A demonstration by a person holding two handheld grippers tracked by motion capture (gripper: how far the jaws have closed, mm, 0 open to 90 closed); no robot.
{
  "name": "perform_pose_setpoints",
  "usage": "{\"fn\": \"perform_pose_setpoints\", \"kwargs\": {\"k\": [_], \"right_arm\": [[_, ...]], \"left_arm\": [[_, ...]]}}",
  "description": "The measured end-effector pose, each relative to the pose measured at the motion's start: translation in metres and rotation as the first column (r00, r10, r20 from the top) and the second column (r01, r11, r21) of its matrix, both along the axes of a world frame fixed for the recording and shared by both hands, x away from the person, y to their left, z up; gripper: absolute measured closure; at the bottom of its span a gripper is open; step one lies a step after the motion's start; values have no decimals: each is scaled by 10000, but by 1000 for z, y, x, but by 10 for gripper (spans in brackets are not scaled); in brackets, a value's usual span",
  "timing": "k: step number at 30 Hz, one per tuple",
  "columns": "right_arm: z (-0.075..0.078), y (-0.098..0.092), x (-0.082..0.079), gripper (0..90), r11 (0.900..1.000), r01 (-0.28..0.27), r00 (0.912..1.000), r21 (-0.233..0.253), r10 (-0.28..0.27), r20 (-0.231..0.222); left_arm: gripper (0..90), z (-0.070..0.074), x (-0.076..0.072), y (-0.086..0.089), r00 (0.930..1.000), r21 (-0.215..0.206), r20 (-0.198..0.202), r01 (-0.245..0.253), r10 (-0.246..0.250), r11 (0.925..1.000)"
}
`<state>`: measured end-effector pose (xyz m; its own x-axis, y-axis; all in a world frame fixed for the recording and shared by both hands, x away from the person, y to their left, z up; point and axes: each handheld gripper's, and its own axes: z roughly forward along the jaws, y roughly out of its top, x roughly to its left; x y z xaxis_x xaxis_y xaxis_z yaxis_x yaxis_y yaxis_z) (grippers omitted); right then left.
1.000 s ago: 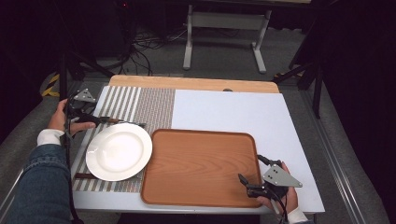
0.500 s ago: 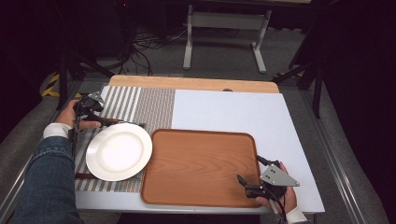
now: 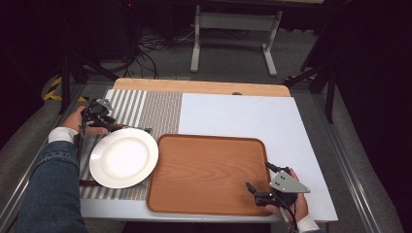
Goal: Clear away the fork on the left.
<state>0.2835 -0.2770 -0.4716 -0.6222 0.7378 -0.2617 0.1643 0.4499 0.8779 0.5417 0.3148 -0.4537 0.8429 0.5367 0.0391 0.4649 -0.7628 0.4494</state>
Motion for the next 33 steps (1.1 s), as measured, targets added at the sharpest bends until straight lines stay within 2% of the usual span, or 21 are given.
{"fn": "perform_pose_setpoints", "kwargs": {"k": [1, 5, 7, 11, 15, 20, 23, 25, 28, 30, 32, 33], "right_arm": [[0, 0, 0, 91, 10000, -11, 10000, -7, 11, -7], [0, 0, 0, 91, 10000, -57, 10000, -15, 57, -47], [0, 0, 0, 91, 10000, -88, 10000, -28, 88, -44], [0, 1, 0, 91, 9999, -142, 9999, -61, 141, -69], [0, 1, 0, 91, 9998, -171, 9998, -60, 171, -88], [0, 0, -1, 91, 9999, -168, 9999, -36, 168, -28], [0, 0, -1, 91, 9998, -176, 9998, -34, 176, -12], [1, 0, -1, 91, 9998, -184, 9998, 3, 184, -11], [1, -1, -2, 91, 9998, -189, 9998, 8, 189, 45], [2, -1, -2, 91, 9998, -176, 9998, 29, 176, 53], [2, -1, -2, 91, 9998, -198, 9998, 39, 198, 79], [2, -1, -2, 91, 9998, -196, 9998, 38, 195, 93]], "left_arm": [[540, 0, -1, -2, 9999, 14, -134, 105, -105, 9999], [655, 2, -3, -6, 9989, 220, -186, 440, -436, 9988], [700, 3, -5, -7, 9988, 286, -214, 454, -448, 9986], [757, 4, -8, -11, 9980, 498, -143, 618, -612, 9968], [763, 4, -11, -12, 9983, 597, 90, 568, -575, 9966], [764, 6, -15, -13, 9972, 621, 673, 282, -323, 9977], [765, 12, -17, -13, 9934, 638, 1124, 148, -219, 9979], [765, 16, -19, -13, 9915, 463, 1277, 191, -249, 9987], [765, 21, -23, -13, 9875, 429, 1571, 87, -154, 9990], [765, 25, -25, -13, 9822, 470, 1878, -108, 18, 9988], [765, 28, -27, -12, 9787, 324, 2054, -141, 71, 9994], [766, 30, -29, -12, 9744, 284, 2238, -276, 206, 9992]]}}
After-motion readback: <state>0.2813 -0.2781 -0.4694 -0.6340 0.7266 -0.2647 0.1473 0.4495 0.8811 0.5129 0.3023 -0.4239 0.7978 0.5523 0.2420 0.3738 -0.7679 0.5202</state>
